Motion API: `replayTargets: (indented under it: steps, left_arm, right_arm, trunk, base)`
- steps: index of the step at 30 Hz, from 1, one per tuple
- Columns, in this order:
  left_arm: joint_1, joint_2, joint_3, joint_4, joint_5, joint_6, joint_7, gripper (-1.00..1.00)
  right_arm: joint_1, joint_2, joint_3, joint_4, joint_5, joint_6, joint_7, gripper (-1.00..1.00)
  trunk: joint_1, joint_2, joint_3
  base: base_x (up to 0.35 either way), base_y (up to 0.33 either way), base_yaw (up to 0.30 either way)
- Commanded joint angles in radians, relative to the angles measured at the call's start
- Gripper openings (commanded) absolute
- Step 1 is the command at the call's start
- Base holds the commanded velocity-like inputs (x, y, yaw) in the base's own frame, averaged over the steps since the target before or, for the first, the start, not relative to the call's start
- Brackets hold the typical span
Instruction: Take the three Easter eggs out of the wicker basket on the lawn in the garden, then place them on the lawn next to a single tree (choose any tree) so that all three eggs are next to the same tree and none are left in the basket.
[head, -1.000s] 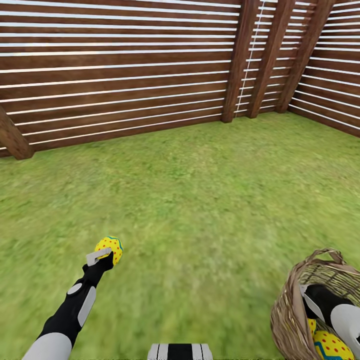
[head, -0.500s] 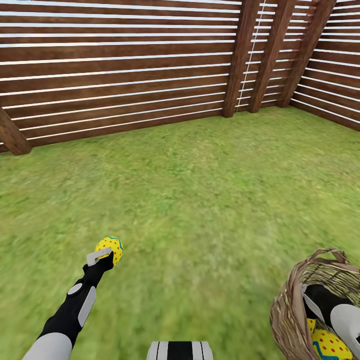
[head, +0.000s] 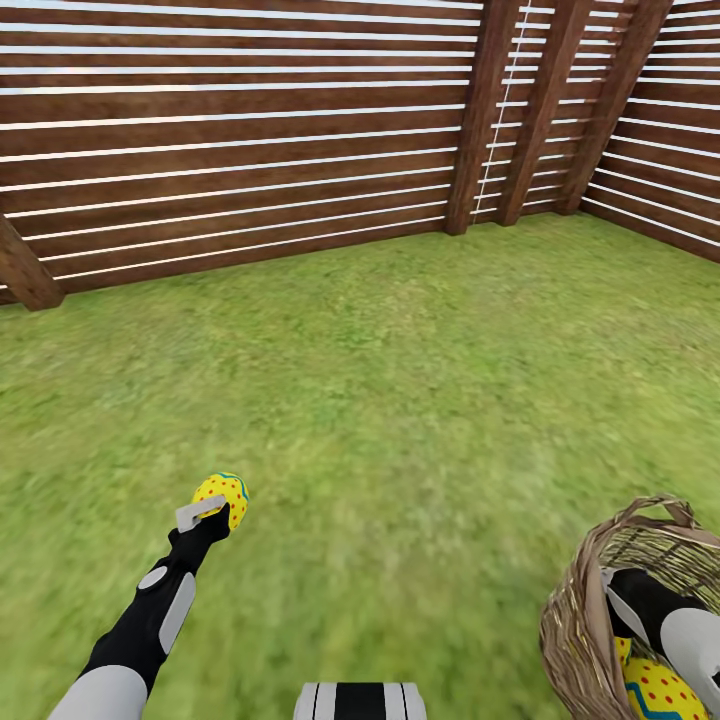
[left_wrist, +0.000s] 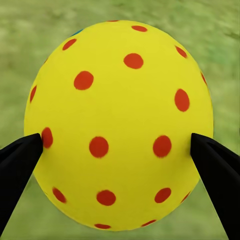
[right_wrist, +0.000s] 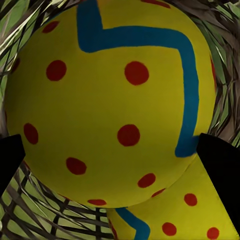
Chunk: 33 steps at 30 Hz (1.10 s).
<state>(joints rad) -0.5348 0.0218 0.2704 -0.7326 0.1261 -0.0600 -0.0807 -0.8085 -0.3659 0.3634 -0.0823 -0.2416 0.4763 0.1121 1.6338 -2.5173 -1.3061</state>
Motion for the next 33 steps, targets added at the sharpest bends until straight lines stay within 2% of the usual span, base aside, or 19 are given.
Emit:
replayTargets:
  steps: [1,15,24,25,27,28,31,33]
  left_arm:
    - [-0.001,0.000,0.002,0.001,0.010,-0.001,-0.008,-1.00]
    - [-0.001,0.000,0.002,0.001,0.011,-0.001,-0.008,-1.00]
    - [-0.001,-0.001,-0.001,0.007,0.010,0.004,-0.010,-1.00]
    - [-0.001,-0.001,-0.009,0.008,0.010,0.005,-0.011,-1.00]
    - [-0.001,0.002,-0.062,0.008,0.010,0.007,-0.010,-1.00]
    - [-0.001,0.002,-0.076,0.009,0.011,0.008,-0.009,-1.00]
    - [-0.001,0.004,-0.085,0.013,0.012,0.008,-0.008,-1.00]
    - [-0.001,0.004,-0.084,0.045,0.012,0.008,-0.008,-1.00]
  right_arm:
    - [0.000,-0.001,0.008,-0.002,-0.010,0.005,0.002,-1.00]
    - [0.000,-0.001,0.006,-0.002,-0.013,0.005,0.001,-1.00]
    - [0.000,-0.001,0.008,-0.002,-0.013,0.005,0.001,-1.00]
    - [0.000,-0.001,0.008,-0.002,-0.013,0.005,0.001,-1.00]
    - [0.000,-0.001,0.008,-0.002,-0.013,0.005,0.001,-1.00]
    - [0.000,-0.001,0.008,-0.002,-0.013,0.005,0.001,-1.00]
    - [0.000,0.001,0.009,-0.002,-0.013,0.005,0.001,-1.00]
    - [0.000,0.001,0.009,-0.002,-0.013,0.005,0.001,-1.00]
  trunk:
    - [0.000,0.000,-0.001]
    - [0.000,0.000,-0.001]
    - [-0.004,0.002,0.034]
    - [-0.005,0.002,0.038]
    - [-0.005,0.003,0.046]
    - [-0.006,0.003,0.050]
    - [-0.007,0.004,0.061]
    - [-0.008,0.004,0.069]
  base:
    - [0.000,0.000,0.000]
    - [0.000,0.000,0.000]
    - [0.000,0.000,0.000]
    - [0.000,0.000,0.000]
    - [0.000,0.000,0.000]
    - [0.000,0.000,0.000]
    - [0.000,0.000,0.000]
    - [0.000,0.000,0.000]
